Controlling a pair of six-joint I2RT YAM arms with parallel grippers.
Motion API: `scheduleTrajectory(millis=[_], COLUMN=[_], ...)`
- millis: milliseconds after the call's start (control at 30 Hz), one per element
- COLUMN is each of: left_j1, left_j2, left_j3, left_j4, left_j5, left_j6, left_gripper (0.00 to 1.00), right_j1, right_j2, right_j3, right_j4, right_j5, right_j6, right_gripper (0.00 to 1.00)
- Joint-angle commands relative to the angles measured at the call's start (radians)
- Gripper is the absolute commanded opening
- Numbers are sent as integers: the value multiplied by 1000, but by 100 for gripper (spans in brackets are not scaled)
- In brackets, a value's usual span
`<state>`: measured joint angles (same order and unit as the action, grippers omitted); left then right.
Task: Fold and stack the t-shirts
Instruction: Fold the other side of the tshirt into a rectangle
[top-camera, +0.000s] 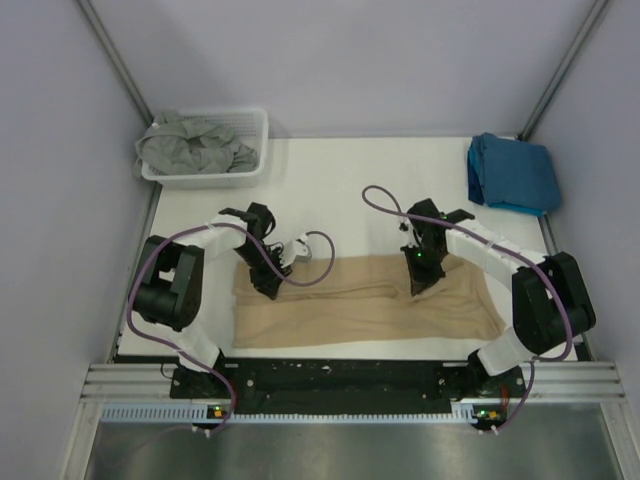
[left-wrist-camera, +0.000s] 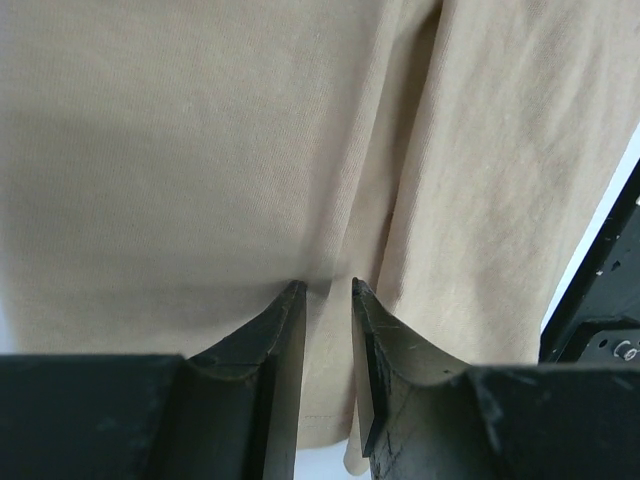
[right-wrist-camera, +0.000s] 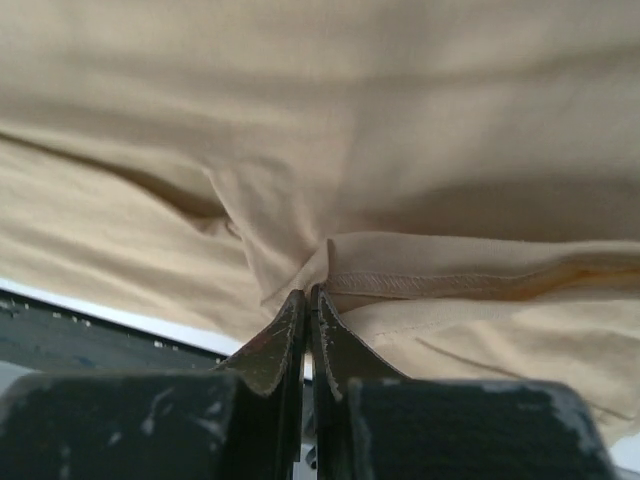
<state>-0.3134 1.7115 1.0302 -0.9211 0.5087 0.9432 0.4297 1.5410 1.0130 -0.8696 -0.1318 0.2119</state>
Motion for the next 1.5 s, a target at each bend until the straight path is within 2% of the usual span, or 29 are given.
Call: scheduleTrajectory(millis=[0, 233, 400, 500, 533, 633, 733, 800, 933, 1100, 1467], left_j1=[0, 0, 0, 0, 0, 0, 0, 0, 0, 0, 2], left_j2=[11, 2, -4, -12, -15, -33, -65, -84, -105, -113, -101], left_j3=[16, 27, 31, 45, 50, 67, 62, 54, 48, 50, 64], left_j4=[-33, -32, -27, -33, -36, -48, -44, -33, -27, -22, -30], left_j5=[-7, -27, -38, -33, -29, -3, 8, 10, 13, 17, -7], left_j6=[28, 29, 32, 29, 28, 28, 22, 11, 3, 3, 20], left_gripper=[30, 30, 31, 31, 31, 32, 33, 33, 33, 33, 33], right_j1=[17, 50, 87, 77, 54, -20, -68, -78, -78, -51, 10], right_j2=[-53, -87, -130, -169, -164, -92, 8, 97, 209, 211, 94], right_j3=[-57, -119, -123, -38, 4, 125, 176, 208, 216, 158, 38], right_j4=[-45, -71, -140, -143, -134, -103, -17, -6, -34, -97, -236], right_j5=[-89, -251, -390, -262, -197, -28, 101, 164, 137, 156, 109], right_j6=[69, 99, 78, 63, 63, 54, 18, -29, -77, -147, 64], right_gripper=[2, 23, 28, 32, 31, 14, 0, 0, 0, 0, 0])
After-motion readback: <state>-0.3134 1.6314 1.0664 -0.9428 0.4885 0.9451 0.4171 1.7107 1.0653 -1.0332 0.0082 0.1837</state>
